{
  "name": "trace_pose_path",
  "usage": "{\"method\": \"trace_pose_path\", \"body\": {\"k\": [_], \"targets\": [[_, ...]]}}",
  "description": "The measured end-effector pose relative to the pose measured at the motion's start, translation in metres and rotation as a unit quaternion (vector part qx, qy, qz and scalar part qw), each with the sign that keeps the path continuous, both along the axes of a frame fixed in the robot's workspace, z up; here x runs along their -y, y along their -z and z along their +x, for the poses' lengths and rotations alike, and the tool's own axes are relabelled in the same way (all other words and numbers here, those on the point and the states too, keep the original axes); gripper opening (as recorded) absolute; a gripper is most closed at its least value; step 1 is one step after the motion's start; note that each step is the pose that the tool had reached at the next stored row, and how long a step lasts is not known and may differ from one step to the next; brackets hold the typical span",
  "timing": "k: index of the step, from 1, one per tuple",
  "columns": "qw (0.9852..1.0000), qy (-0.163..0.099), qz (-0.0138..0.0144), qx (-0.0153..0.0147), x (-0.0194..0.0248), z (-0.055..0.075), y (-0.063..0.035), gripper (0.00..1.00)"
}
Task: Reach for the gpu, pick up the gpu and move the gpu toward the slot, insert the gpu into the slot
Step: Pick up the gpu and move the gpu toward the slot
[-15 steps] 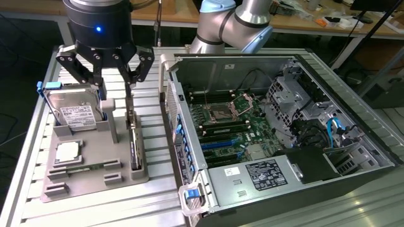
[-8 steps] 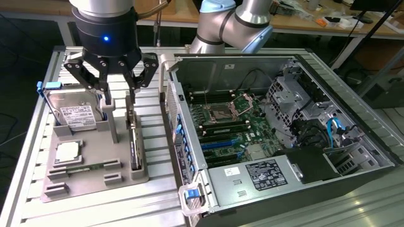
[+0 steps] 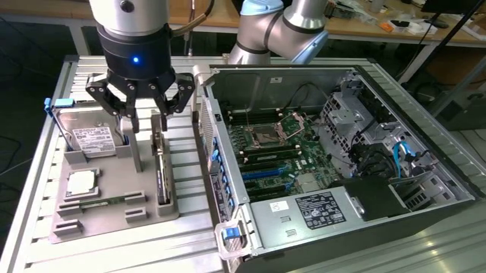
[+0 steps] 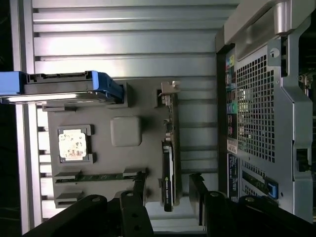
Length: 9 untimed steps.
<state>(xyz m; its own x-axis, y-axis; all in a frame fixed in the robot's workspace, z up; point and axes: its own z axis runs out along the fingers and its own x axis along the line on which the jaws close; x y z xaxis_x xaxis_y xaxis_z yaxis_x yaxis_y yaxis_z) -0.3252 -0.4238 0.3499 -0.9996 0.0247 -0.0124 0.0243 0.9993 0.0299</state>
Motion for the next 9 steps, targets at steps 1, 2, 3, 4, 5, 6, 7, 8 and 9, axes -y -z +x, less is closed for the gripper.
{"method": "trace_pose_path", "body": {"k": [1, 2, 3, 4, 5, 6, 7, 8, 9], "targets": [[1.0, 0.0, 0.0, 0.0, 0.0007, 0.0, 0.0018, 0.48], [1.0, 0.0, 0.0, 0.0, 0.0015, 0.0, 0.0037, 0.48], [1.0, 0.0, -0.0001, -0.0002, 0.0023, 0.0, 0.0056, 0.48], [1.0, -0.002, 0.0, -0.0008, 0.0032, 0.0, 0.0082, 0.48], [1.0, -0.003, -0.0001, -0.0013, 0.0036, 0.0, 0.0099, 0.48], [1.0, -0.004, 0.0, -0.0016, 0.0041, 0.0, 0.0118, 0.48], [1.0, -0.006, 0.0, -0.0021, 0.0046, 0.001, 0.0139, 0.48], [1.0, -0.007, 0.0, -0.0026, 0.005, 0.001, 0.0157, 0.48], [1.0, -0.009, 0.0, -0.0031, 0.0054, 0.001, 0.0176, 0.48]]}}
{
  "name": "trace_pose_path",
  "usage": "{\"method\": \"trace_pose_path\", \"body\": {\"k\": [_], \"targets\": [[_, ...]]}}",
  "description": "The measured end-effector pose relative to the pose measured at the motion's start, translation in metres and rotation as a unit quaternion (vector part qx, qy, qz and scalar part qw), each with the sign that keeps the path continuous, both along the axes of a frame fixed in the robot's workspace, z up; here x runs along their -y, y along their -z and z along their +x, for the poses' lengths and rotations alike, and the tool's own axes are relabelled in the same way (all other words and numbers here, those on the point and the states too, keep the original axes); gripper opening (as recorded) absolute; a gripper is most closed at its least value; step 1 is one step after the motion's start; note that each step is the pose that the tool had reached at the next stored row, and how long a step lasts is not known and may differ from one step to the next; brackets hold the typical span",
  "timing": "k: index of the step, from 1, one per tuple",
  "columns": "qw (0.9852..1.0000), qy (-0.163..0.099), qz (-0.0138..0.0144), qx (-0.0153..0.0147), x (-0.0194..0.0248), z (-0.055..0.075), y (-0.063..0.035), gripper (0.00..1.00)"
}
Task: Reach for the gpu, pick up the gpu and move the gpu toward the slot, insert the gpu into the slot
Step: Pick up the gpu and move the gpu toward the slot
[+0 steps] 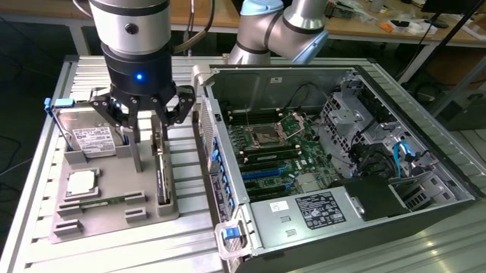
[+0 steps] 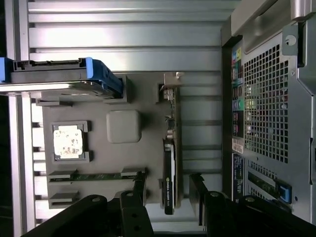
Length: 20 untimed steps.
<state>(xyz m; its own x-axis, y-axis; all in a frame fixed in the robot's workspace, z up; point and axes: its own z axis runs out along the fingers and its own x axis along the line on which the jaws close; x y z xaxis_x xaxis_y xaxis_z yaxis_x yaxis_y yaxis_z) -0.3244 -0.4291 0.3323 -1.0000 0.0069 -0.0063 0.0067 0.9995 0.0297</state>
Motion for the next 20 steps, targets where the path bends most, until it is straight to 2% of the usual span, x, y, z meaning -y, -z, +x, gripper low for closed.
{"method": "trace_pose_path", "body": {"k": [7, 10, 15, 20], "targets": [[0.9997, -0.025, 0.0, -0.0034, 0.0006, 0.003, 0.013, 0.48], [0.9997, -0.026, 0.0, -0.0036, 0.0012, 0.004, 0.019, 0.48], [0.9997, -0.026, 0.0, -0.0036, 0.0055, 0.004, 0.0284, 0.48], [0.9997, -0.026, 0.0, -0.0036, 0.0064, 0.005, 0.0377, 0.48]]}}
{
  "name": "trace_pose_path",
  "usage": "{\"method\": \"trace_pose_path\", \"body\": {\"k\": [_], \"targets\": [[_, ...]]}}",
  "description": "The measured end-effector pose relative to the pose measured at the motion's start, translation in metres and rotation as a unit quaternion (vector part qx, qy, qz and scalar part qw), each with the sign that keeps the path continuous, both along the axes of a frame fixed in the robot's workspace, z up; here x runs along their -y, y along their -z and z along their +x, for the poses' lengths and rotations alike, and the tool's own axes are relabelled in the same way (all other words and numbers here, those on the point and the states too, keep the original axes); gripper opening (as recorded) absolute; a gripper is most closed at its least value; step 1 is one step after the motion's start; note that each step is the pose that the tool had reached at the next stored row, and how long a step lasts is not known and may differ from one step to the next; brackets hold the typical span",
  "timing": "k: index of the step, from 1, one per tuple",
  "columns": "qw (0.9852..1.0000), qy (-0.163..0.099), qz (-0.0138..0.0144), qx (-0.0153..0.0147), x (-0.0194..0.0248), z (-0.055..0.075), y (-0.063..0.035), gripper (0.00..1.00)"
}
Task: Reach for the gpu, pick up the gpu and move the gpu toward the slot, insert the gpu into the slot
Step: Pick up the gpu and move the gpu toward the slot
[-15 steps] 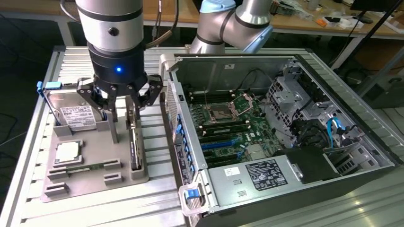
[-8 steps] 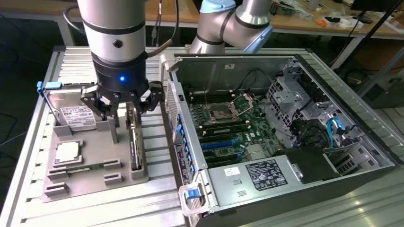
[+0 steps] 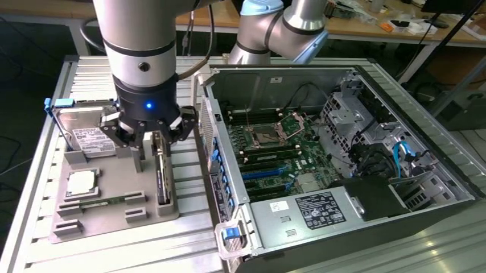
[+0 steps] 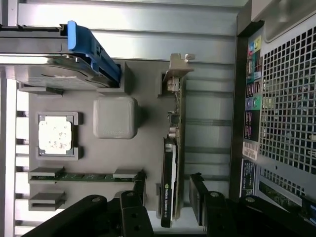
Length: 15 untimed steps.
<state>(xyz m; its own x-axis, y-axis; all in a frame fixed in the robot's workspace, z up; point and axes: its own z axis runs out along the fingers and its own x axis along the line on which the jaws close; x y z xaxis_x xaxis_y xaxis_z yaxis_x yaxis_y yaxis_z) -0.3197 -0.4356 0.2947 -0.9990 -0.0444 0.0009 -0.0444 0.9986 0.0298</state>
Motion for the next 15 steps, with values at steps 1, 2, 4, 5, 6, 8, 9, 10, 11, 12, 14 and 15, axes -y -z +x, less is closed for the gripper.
{"method": "trace_pose_path", "body": {"k": [1, 2, 4, 5, 6, 8, 9, 10, 11, 12, 14, 15], "targets": [[1.0, 0.0, 0.0, 0.0, 0.0001, 0.0, 0.0018, 0.48], [1.0, 0.0, 0.0, 0.0, 0.0002, 0.001, 0.0036, 0.48], [1.0, 0.0, 0.0, 0.0, 0.0004, 0.002, 0.0078, 0.48], [1.0, 0.0, 0.0, 0.0, 0.0005, 0.002, 0.01, 0.48], [1.0, 0.0, 0.0, 0.0, 0.0008, 0.002, 0.0119, 0.48], [1.0, 0.0, 0.0, 0.0, 0.0015, 0.003, 0.0157, 0.48], [1.0, 0.0, 0.0, 0.0, 0.0018, 0.003, 0.0174, 0.48], [1.0, 0.0, 0.0, 0.0, 0.0021, 0.003, 0.0192, 0.48], [1.0, 0.0, 0.0, 0.0, 0.0024, 0.003, 0.021, 0.48], [1.0, 0.0, 0.0, 0.0, 0.0027, 0.003, 0.0229, 0.48], [1.0, 0.0, 0.0, 0.0, 0.0031, 0.004, 0.0265, 0.48], [1.0, 0.0, 0.0, 0.0, 0.0034, 0.004, 0.0283, 0.48]]}}
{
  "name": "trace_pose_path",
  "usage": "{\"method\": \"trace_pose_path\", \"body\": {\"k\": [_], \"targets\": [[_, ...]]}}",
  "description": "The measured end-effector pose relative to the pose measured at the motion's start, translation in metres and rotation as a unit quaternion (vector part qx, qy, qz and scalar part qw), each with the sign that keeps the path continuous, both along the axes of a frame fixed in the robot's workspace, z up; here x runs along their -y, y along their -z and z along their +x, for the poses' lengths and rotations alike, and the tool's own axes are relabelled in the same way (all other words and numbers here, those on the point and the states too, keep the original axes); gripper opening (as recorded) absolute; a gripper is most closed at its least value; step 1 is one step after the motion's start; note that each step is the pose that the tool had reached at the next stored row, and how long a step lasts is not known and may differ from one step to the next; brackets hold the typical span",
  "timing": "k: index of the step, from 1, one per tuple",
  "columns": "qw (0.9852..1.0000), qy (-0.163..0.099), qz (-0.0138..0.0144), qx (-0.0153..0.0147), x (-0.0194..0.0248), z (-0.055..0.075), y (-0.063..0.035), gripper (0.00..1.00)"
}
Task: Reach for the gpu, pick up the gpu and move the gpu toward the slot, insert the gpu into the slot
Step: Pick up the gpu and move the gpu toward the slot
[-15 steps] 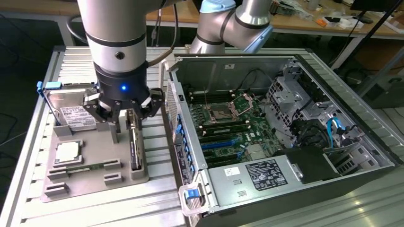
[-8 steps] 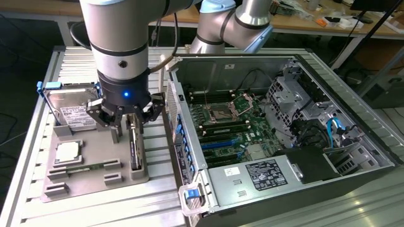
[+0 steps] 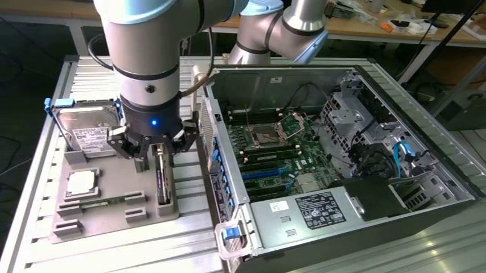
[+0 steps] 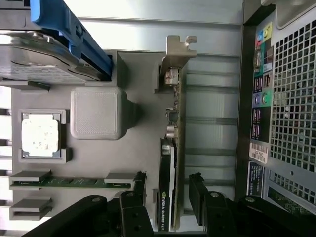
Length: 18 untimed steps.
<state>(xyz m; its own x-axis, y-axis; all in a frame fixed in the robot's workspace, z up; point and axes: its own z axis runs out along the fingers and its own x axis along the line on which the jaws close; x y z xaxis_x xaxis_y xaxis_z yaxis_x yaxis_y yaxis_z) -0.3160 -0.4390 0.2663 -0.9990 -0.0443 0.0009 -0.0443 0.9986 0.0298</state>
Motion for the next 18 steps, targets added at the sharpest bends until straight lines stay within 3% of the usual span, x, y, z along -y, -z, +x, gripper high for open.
{"method": "trace_pose_path", "body": {"k": [9, 18], "targets": [[1.0, 0.0, -0.0001, 0.0001, 0.0019, 0.001, 0.0169, 0.48], [1.0, 0.0, -0.0003, 0.0, 0.0019, 0.001, 0.0169, 0.47]]}}
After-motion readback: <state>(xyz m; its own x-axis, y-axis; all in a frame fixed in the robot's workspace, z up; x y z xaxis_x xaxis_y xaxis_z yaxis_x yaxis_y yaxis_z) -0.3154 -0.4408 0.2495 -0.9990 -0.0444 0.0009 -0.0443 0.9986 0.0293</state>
